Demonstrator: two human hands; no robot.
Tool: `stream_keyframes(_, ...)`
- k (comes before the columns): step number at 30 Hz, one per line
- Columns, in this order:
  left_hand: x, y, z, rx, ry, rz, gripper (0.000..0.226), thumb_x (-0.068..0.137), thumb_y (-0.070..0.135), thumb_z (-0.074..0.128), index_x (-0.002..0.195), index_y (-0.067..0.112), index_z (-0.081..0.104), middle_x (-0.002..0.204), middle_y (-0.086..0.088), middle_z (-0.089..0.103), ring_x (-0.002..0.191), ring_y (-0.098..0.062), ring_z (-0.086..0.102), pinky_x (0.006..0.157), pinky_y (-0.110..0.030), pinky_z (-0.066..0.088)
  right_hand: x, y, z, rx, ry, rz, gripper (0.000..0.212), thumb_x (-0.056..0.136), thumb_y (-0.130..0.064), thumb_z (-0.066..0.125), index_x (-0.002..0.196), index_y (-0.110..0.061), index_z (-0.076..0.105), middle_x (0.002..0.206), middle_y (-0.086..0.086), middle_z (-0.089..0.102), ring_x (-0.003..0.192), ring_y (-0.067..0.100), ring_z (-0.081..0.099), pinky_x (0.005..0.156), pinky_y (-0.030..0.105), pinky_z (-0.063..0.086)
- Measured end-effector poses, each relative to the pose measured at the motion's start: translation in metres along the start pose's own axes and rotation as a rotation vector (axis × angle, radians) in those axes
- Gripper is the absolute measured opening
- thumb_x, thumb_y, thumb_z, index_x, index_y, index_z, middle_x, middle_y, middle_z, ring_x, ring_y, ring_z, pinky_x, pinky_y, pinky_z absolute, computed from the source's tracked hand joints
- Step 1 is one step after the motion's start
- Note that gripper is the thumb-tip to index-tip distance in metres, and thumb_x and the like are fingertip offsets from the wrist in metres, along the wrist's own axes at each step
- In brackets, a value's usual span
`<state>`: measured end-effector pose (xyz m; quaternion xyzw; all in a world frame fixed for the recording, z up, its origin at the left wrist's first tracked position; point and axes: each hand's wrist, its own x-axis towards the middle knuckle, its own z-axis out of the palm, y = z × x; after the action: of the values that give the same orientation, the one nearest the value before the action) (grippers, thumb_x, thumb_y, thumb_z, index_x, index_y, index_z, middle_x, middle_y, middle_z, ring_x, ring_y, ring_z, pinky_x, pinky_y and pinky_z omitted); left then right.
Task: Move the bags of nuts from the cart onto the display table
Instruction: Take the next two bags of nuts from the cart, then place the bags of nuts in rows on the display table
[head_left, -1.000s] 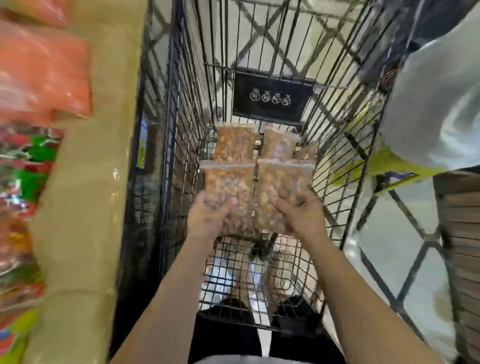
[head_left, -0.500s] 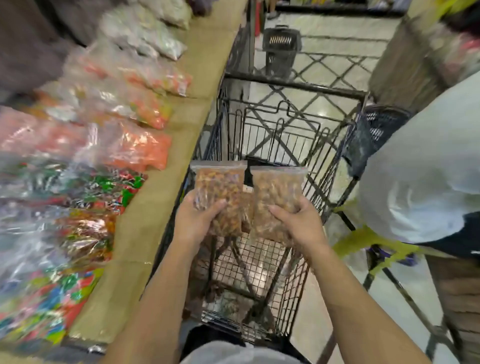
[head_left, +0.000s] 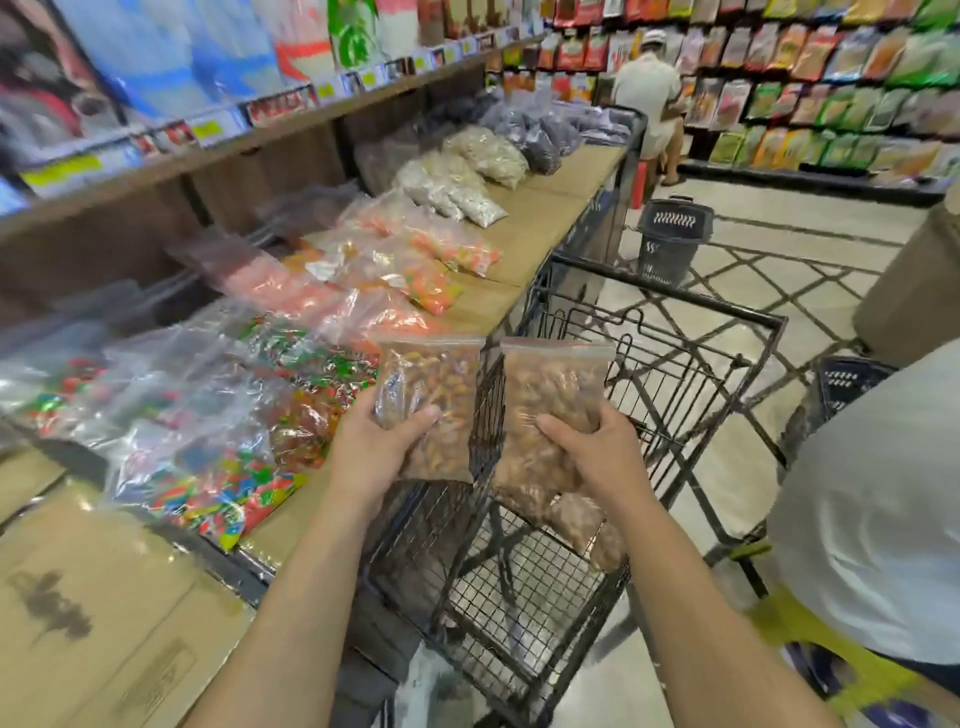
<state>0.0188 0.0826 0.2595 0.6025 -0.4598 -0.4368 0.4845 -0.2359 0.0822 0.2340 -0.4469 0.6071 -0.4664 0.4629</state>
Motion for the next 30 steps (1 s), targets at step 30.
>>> stream_keyframes(30,-0.154,-0.031,-0.356,-0.162,0.673,0.037,0.023,0.087,0.016,0.086,0.103,0.026,0.071,0.081,0.014,0.080,0.071,-0.005,0.075,0.059,-0.033,0.061,-0.135,-0.086,0.337,-0.027,-0.635,-0.189,0.064,0.067,-0.048,0.095,0.122,-0.027,0.071,0.113,-0.009,0.082,0.106,0.015,0.078,0.101,0.049,0.061)
